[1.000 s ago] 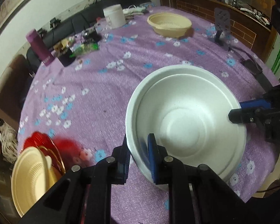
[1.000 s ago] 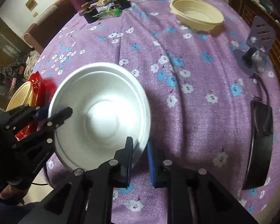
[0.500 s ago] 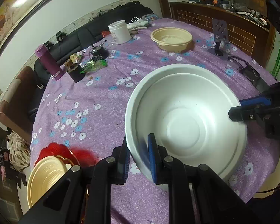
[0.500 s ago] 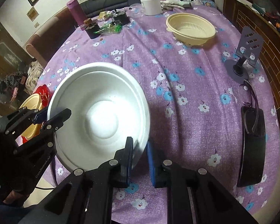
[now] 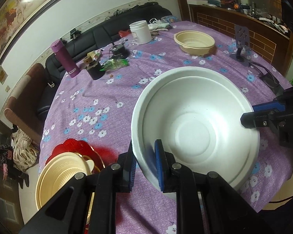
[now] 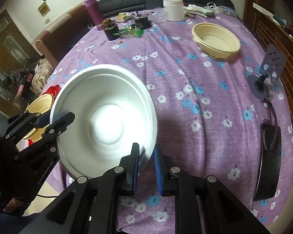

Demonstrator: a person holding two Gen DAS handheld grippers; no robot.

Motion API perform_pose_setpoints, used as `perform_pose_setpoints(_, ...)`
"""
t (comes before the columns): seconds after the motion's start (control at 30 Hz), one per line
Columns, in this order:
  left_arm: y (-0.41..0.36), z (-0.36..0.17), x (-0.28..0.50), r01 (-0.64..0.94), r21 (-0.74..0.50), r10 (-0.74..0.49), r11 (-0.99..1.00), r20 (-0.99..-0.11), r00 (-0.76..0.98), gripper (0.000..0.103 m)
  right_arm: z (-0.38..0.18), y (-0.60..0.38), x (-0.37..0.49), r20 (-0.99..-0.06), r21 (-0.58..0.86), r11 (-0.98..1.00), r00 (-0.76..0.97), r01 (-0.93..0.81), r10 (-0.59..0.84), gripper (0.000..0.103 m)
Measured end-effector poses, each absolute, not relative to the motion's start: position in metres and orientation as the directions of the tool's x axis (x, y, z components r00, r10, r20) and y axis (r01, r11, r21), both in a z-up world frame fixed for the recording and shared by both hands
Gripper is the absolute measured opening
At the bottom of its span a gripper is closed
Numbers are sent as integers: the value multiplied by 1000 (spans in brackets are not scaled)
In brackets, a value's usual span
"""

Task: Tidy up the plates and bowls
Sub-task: 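Lift the white bowl with the left gripper and carry it over the stack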

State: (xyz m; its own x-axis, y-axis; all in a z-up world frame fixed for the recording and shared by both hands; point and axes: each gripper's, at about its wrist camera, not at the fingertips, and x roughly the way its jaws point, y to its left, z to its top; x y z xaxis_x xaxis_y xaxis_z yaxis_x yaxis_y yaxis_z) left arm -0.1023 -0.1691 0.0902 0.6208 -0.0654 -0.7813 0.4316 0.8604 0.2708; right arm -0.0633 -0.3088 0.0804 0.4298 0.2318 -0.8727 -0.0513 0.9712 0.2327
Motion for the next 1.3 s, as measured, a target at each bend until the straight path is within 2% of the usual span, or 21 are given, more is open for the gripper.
perform_pose_setpoints(1.3,-132,100,-108,364,248,-48,898,-767,640,18,96,-274,-61,-863,210,971,445,-114,239,16)
